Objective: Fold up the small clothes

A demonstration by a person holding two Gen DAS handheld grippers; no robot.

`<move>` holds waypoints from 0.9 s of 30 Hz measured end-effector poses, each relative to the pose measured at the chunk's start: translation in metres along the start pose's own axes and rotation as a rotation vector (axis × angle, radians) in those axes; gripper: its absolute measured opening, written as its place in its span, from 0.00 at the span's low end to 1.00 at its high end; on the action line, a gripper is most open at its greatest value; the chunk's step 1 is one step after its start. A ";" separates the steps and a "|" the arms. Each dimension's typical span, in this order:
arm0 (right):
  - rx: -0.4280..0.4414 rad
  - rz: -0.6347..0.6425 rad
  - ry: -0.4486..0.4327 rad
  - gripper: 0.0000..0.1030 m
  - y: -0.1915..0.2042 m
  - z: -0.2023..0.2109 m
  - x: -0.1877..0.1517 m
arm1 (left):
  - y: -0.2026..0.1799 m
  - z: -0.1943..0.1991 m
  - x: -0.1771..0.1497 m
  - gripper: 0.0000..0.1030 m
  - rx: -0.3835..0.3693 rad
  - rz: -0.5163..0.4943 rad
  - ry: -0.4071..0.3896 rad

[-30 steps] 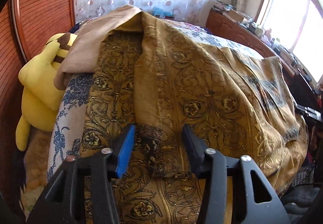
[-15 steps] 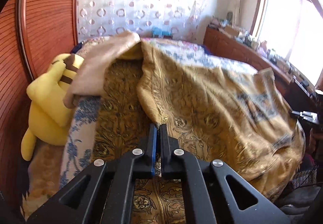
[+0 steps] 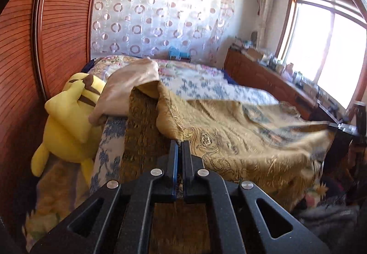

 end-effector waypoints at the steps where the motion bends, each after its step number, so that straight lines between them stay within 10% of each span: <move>1: 0.007 0.004 0.011 0.04 0.001 0.002 -0.001 | 0.001 -0.001 -0.007 0.04 0.015 -0.012 0.023; 16: 0.021 0.000 0.188 0.12 0.007 -0.038 -0.037 | 0.022 -0.042 -0.059 0.04 0.045 0.027 0.192; 21: 0.002 -0.013 0.157 0.28 0.008 -0.029 -0.034 | 0.024 -0.033 -0.049 0.41 0.050 0.017 0.147; 27: -0.031 -0.021 0.106 0.45 0.002 -0.030 -0.022 | 0.031 -0.036 -0.042 0.41 0.077 0.011 0.141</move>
Point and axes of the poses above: each gripper's, at about its wrist camera, not at the fingertips, and z roughly against the way its jaws point, y to its left, x to its top, the point moved 9 cm from there along -z, roughly the way its jaws point, and after that the axes turned 4 degrees about -x, right-handed, at the moved point
